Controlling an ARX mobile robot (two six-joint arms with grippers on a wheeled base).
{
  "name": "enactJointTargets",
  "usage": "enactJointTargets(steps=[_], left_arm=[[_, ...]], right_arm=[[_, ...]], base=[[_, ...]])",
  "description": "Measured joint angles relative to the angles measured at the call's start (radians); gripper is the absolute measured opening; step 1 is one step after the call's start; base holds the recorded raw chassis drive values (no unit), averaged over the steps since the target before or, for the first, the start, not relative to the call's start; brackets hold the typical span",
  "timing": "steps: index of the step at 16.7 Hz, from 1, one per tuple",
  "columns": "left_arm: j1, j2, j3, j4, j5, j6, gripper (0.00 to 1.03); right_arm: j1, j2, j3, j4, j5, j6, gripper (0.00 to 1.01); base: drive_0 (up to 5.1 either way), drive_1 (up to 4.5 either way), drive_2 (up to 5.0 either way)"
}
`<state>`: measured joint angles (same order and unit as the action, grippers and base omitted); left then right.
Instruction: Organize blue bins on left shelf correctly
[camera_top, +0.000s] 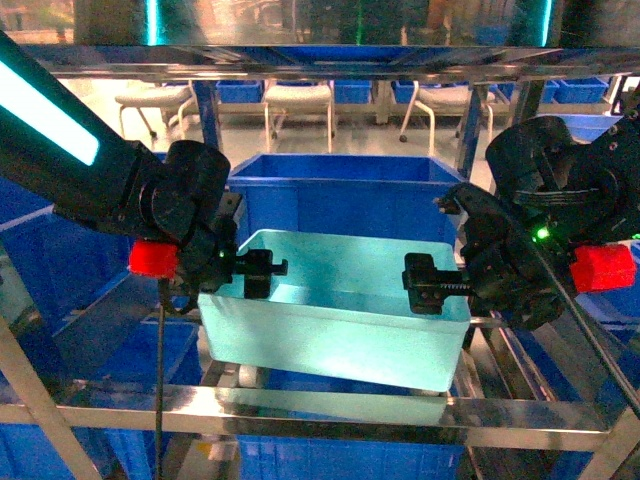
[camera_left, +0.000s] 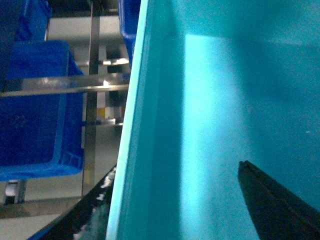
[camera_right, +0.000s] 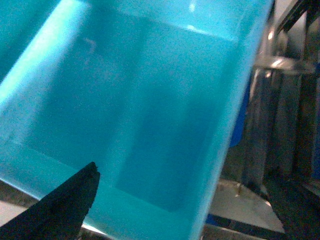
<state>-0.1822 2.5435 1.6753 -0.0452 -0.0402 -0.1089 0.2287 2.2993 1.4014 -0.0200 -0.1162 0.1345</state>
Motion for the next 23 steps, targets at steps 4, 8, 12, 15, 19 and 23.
enactJointTargets(steps=[4, 8, 12, 15, 19, 23], left_arm=[[-0.013, -0.093, -0.119, 0.379, -0.049, -0.024, 0.97], [-0.032, -0.151, -0.275, 0.547, -0.069, -0.021, 0.98], [-0.061, -0.471, -0.555, 0.417, -0.089, -0.043, 0.98], [-0.032, -0.721, -0.754, 0.246, -0.143, -0.14, 0.98], [-0.07, -0.892, -0.879, 0.155, -0.116, -0.23, 0.98], [-0.111, -1.025, -0.969, 0.076, -0.099, -0.285, 0.98]], right_arm=[[-0.006, -0.085, -0.14, 0.294, 0.139, -0.064, 0.98], [-0.012, -0.146, -0.275, 0.414, 0.143, -0.076, 0.98], [0.024, -0.324, -0.414, 0.371, 0.131, -0.042, 0.98], [0.068, -0.451, -0.505, 0.341, 0.131, 0.007, 0.98], [0.08, -0.495, -0.578, 0.256, 0.121, 0.031, 0.98], [0.087, -0.592, -0.623, 0.156, 0.092, 0.082, 0.98]], base=[[0.0, 0.0, 0.0], [0.0, 0.0, 0.0], [0.0, 0.0, 0.0], [0.0, 0.0, 0.0], [0.0, 0.0, 0.0], [0.0, 0.0, 0.0]])
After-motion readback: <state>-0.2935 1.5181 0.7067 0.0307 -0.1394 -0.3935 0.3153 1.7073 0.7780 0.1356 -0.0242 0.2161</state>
